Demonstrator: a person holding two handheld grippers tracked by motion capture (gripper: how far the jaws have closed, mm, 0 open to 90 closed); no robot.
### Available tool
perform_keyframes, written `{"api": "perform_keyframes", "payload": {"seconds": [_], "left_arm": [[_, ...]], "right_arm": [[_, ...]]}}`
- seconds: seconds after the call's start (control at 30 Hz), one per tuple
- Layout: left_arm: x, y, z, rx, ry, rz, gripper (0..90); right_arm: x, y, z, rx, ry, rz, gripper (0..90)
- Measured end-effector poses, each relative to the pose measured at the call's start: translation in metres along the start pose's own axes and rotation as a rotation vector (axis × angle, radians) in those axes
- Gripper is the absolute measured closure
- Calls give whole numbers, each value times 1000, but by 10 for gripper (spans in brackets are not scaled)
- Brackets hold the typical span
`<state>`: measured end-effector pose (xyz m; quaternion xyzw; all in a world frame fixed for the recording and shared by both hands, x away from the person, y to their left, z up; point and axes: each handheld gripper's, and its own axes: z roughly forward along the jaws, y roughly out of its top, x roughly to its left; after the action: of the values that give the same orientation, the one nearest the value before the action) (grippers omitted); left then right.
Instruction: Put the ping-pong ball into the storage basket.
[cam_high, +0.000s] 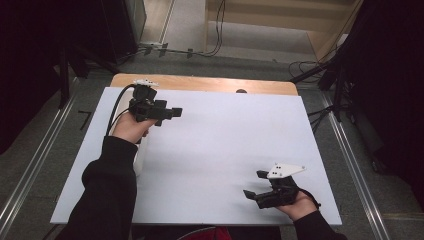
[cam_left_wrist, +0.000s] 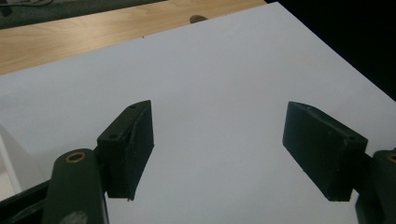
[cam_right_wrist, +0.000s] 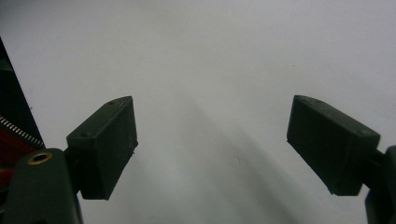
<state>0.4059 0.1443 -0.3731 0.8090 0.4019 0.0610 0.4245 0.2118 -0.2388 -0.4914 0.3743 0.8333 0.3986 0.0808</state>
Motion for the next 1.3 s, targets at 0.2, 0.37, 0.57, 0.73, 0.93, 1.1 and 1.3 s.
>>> {"api": "perform_keyframes", "payload": {"seconds": [0.2,0.37,0.57,0.73,0.93,1.1,1.3], "left_arm": [[-6,-2,6,7,-4,11,251],[-13,-3,10,28,-12,40,251],[-20,-6,16,68,-29,63,251],[-27,-11,21,59,-43,76,251],[-35,-16,19,47,-38,110,251],[-39,-22,15,20,-45,108,251],[-42,-30,11,0,-56,115,251]], "right_arm": [[0,0,0,1,1,3,148],[0,0,0,-2,1,1,148],[-1,1,-2,-22,-9,4,148],[0,1,-2,-16,-8,3,148],[0,0,-2,-11,-7,14,148],[-1,0,-1,-6,-10,20,148],[-2,0,-2,-2,-9,18,148]]}}
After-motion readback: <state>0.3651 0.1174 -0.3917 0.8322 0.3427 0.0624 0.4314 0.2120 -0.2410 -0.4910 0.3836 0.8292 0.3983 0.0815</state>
